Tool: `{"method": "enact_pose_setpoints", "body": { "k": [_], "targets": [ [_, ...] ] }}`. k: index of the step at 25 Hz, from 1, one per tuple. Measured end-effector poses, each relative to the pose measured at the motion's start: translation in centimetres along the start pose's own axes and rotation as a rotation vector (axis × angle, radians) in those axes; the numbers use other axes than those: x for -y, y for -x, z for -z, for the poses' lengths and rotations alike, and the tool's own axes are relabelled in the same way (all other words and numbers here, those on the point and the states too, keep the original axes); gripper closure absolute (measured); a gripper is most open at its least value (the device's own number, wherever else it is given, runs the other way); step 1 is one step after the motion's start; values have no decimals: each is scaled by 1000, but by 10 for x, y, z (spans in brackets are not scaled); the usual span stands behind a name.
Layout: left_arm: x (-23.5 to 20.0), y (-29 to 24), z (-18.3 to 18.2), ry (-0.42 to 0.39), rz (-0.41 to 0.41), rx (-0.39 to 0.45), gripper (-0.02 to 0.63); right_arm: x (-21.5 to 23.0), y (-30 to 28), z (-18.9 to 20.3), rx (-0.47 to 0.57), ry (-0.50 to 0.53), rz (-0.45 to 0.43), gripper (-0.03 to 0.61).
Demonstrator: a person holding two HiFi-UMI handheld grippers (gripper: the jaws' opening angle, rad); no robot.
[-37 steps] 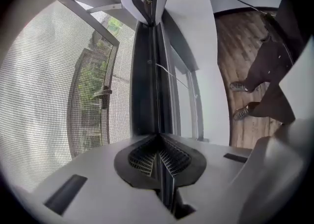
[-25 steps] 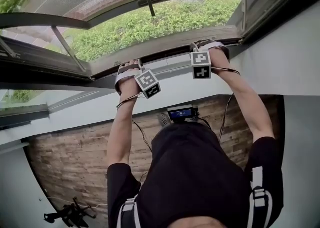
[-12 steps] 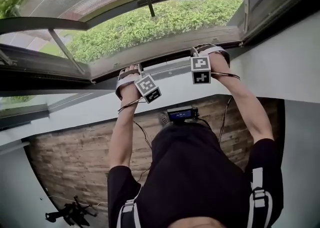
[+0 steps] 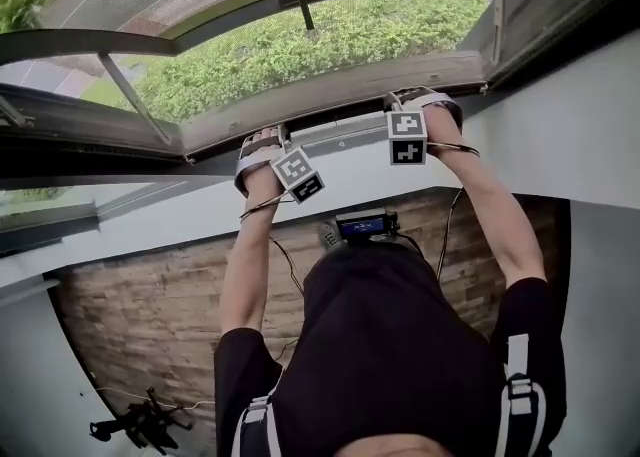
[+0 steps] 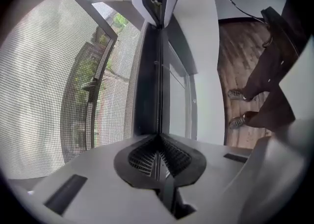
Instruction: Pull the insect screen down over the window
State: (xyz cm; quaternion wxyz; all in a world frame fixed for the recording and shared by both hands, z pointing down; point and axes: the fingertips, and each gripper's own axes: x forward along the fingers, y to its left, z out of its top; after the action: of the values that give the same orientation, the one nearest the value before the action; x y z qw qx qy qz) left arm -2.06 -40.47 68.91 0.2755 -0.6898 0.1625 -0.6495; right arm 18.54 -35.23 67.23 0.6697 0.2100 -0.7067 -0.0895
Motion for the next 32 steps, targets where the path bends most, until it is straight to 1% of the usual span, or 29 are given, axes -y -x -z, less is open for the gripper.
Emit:
{"method": "enact_pose_setpoints", "body": {
  "k": [3,5,7,9,12,16,19,23,24,26,29,30,32],
  "targets": [
    [-2,-2,2,-1,-25,14,597,1,-1,-2,-8,-11,27,560],
    [-2,2,9,25,-32,9,595,0,2,-12,4,-14,16,560],
    [0,4,11,40,-43,-3,595,-2,6,-13,-13,11,6,560],
    [0,5,7,44,-60,-5,594,-1,3,-8,-25,39,39,558],
    [-3,6,4,44,-83,-3,594,1,1,-4,-19,50,87,558],
    [-3,8,3,41,-79,-6,594,-2,9,-3,-37,47,56,558],
    [-1,5,3,45,-80,-21,591,0,0,-3,-19,40,78,558],
    [2,3,6,59,-71,-30,589,-1,-3,-5,-1,26,83,560],
    [2,5,8,63,-78,-33,589,-1,-3,-7,8,33,81,560],
    [-3,8,10,58,-118,-48,589,2,0,-7,14,56,90,560],
    [-22,14,2,33,-203,-66,591,18,12,0,12,66,146,560],
    [-26,15,1,25,-210,-72,591,20,17,3,9,63,140,559],
    [-26,14,-7,19,-191,-54,592,18,25,9,-7,47,120,560]
  ]
}}
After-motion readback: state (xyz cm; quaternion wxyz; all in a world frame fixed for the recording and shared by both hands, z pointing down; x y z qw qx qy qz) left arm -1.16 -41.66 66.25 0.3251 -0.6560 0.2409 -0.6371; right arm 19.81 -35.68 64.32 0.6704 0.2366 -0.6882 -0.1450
